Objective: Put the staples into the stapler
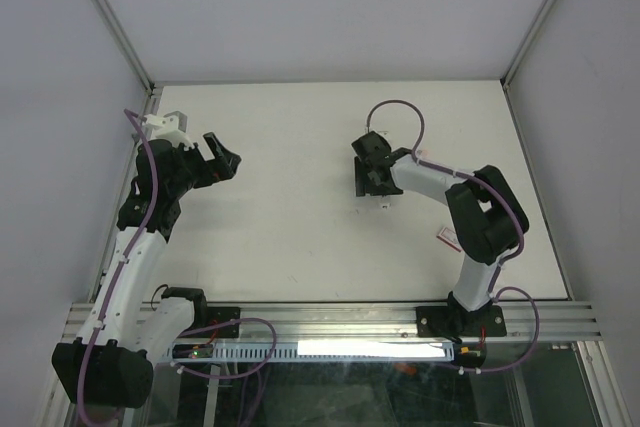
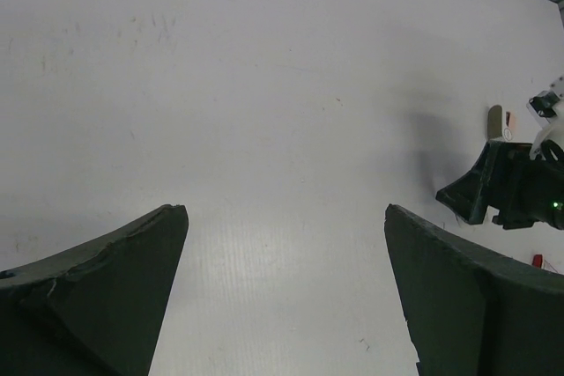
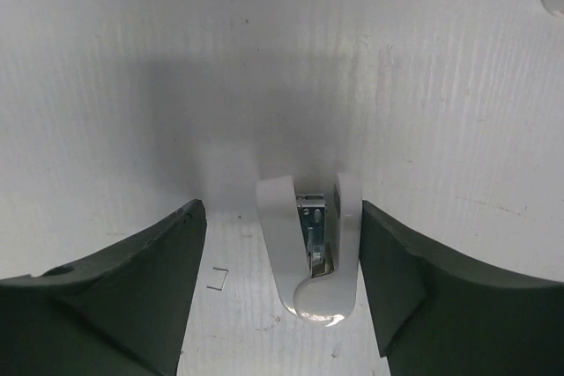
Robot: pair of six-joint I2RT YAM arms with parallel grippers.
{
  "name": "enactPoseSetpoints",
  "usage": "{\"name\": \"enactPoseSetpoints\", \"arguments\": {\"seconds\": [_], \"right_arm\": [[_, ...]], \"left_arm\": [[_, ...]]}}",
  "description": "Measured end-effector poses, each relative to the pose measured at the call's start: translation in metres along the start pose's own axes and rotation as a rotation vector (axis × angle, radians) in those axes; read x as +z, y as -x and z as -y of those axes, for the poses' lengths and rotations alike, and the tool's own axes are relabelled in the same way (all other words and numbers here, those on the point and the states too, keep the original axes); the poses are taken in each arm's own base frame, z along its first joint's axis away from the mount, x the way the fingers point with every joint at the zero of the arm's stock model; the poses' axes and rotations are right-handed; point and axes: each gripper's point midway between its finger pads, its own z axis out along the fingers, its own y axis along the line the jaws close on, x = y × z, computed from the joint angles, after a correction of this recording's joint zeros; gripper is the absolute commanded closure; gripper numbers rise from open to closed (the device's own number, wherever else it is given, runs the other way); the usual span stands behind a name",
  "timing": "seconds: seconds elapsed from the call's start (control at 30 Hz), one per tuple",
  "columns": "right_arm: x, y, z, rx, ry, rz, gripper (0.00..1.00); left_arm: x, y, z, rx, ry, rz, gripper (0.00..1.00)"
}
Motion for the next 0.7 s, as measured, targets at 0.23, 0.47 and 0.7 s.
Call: {"name": "enactPoseSetpoints", "arguments": {"seconds": [0.23,0.47,0.7], "right_arm": [[-0.002,-0.004,0.007,-0.019,-0.049,-0.007,0.55],[-0.004,-0.004,0.011,-0.008,-0.066,0.002,0.8],[-0.036,0.007,0.009,0.038,0.004,0.05,1.0]], "left_arm": [[-0.001,0.003,-0.003,0.002,0.018,0.014,0.01],[-0.004,0.005,-0.002,0.006,0.016,0.028,0.03],[-0.002,-0.006,0.023,-0.05,-0.057,0.026,0.08]]}}
